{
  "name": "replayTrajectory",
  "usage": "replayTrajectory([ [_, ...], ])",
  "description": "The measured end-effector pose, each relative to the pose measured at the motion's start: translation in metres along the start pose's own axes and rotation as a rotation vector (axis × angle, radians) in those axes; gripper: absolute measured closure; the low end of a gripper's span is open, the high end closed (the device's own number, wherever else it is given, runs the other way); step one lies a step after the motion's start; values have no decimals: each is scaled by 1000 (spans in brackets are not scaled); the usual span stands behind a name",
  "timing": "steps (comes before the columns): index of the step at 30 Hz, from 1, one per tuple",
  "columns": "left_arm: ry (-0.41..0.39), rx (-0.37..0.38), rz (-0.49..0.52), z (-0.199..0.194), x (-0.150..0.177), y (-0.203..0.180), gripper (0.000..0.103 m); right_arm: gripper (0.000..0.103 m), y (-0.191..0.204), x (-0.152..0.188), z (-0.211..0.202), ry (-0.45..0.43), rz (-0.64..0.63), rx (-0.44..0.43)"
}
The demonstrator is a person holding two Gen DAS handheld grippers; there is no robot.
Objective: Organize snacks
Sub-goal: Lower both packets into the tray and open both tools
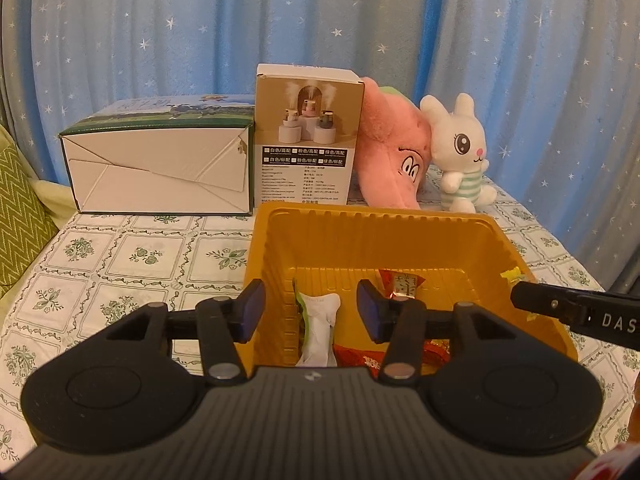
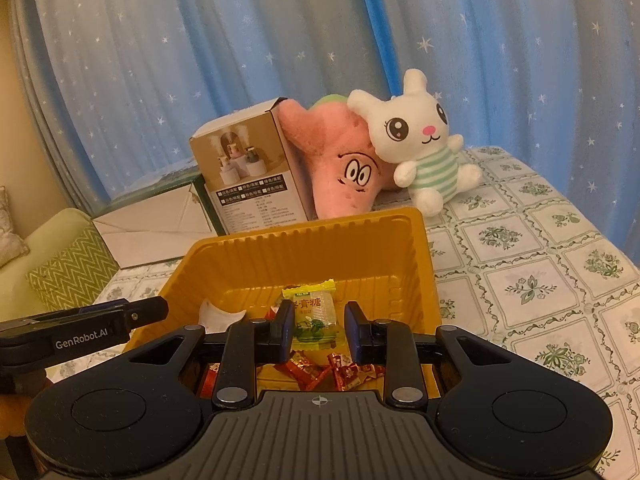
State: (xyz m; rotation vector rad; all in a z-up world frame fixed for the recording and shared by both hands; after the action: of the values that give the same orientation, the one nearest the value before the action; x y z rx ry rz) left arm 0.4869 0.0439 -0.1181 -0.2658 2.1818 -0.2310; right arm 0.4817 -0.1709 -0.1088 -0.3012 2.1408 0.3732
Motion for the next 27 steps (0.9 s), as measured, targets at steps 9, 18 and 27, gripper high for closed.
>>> replayTrajectory([
  [9,-6,-15,-5,-1,0,4,51,36,-10,-2,-1,-19,129,-54],
  [18,-8,-11,1,-3,0,1,48,36,-22,-7,-9,-46,140,9],
  [27,-7,-7,12,-7,2,-4,48,36,-18,-6,-14,-52,54,63],
])
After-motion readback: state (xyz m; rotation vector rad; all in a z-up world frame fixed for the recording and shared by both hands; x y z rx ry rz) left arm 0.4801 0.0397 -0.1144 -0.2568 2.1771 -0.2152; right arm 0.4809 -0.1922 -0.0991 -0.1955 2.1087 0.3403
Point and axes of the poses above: each gripper's, at about its wrist camera, not at the fingertips, and z roughly the way its jaws point, y to its left, x to its underside, the point moved 7 cm from there along z, roughly the way its jaws point, and after that the axes turned 13 degrees about -z, right-handed, at the moved point
